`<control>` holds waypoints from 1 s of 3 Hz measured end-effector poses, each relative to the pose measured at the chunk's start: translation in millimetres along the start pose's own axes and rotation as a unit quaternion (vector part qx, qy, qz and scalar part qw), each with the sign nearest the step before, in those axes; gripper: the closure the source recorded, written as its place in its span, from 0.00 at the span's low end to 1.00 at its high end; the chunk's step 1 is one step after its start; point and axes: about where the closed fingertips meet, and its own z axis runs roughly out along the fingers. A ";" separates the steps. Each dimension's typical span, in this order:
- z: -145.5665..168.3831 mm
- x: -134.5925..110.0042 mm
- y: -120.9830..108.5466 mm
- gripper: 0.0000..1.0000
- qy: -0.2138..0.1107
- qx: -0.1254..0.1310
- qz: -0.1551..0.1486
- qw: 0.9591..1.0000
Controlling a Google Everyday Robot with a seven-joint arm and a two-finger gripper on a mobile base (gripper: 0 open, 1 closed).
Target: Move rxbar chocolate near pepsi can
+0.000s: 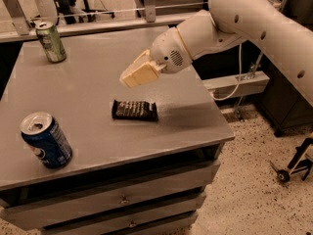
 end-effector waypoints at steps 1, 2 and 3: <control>-9.5 4.3 1.6 0.64 -0.006 0.013 0.005 1.000; -14.9 12.7 5.4 0.42 -0.007 0.022 0.011 1.000; -12.9 24.6 0.8 0.10 0.001 0.021 0.015 1.000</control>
Offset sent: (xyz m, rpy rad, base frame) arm -0.0111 -0.0357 -0.0082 0.0035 -0.0027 -0.0889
